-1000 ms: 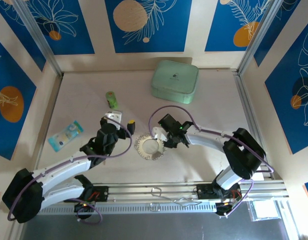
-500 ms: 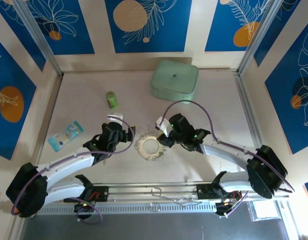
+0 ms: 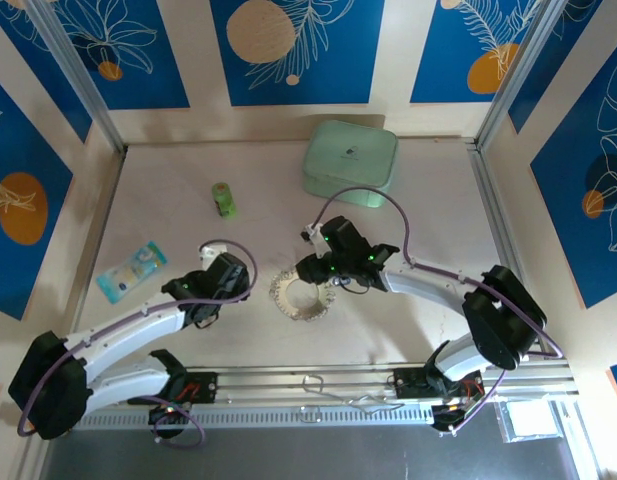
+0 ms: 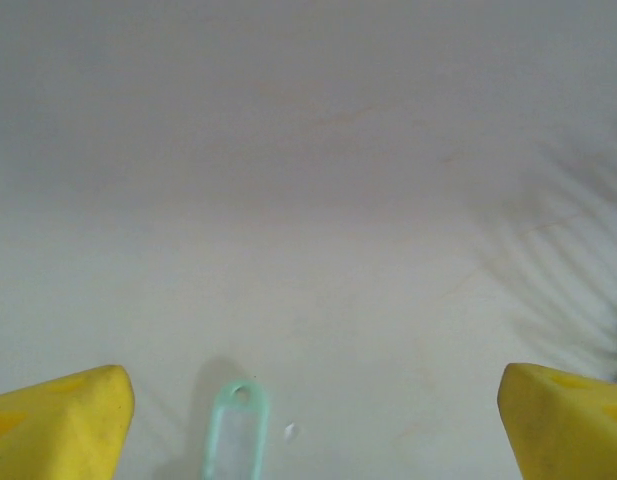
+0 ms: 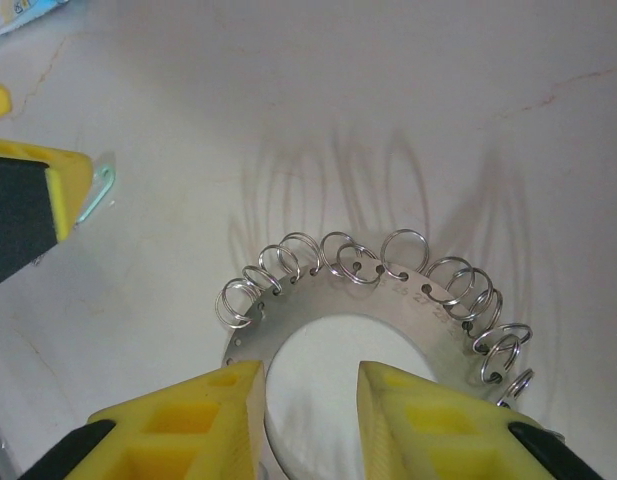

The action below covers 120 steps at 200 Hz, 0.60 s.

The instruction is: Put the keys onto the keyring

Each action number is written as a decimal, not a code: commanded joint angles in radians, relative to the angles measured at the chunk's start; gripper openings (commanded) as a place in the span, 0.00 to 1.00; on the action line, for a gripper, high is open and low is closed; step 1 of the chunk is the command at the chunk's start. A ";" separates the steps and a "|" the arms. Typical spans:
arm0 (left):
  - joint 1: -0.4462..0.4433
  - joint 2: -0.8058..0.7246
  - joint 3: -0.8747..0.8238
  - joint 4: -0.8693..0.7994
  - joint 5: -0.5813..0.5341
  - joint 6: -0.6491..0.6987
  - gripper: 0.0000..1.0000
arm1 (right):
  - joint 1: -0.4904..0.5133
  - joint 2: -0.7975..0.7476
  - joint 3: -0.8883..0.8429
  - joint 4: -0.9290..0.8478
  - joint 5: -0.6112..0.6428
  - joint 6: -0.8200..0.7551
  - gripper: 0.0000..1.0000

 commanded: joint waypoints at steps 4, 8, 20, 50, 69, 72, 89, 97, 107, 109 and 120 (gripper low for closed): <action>0.044 -0.023 0.027 -0.190 -0.046 -0.121 0.91 | 0.007 0.015 0.022 -0.048 -0.022 0.005 0.31; 0.053 -0.023 0.026 -0.200 -0.045 -0.135 0.91 | 0.008 0.015 0.021 -0.042 -0.023 0.005 0.31; 0.072 -0.018 0.023 -0.227 -0.032 -0.168 0.91 | 0.008 0.019 0.018 -0.030 -0.029 0.007 0.31; 0.086 0.037 0.035 -0.206 0.027 -0.160 0.80 | 0.008 0.029 0.022 -0.018 -0.041 0.003 0.29; 0.086 0.091 0.053 -0.187 0.080 -0.151 0.71 | 0.009 0.025 0.022 -0.019 -0.042 -0.003 0.29; 0.086 0.098 0.056 -0.184 0.087 -0.152 0.69 | 0.010 0.023 0.023 -0.020 -0.041 -0.003 0.29; 0.086 0.136 0.064 -0.189 0.122 -0.188 0.64 | 0.010 0.016 0.016 -0.020 -0.036 -0.006 0.29; 0.086 0.151 0.063 -0.190 0.138 -0.209 0.64 | 0.008 0.013 0.011 -0.020 -0.033 -0.007 0.28; 0.086 0.167 0.063 -0.191 0.152 -0.225 0.63 | 0.008 0.018 0.008 -0.024 -0.033 -0.005 0.28; 0.087 0.170 0.063 -0.190 0.153 -0.229 0.63 | 0.008 0.021 0.008 -0.026 -0.034 -0.005 0.28; 0.087 0.180 0.061 -0.189 0.157 -0.241 0.63 | 0.010 0.037 0.017 -0.046 -0.042 -0.004 0.28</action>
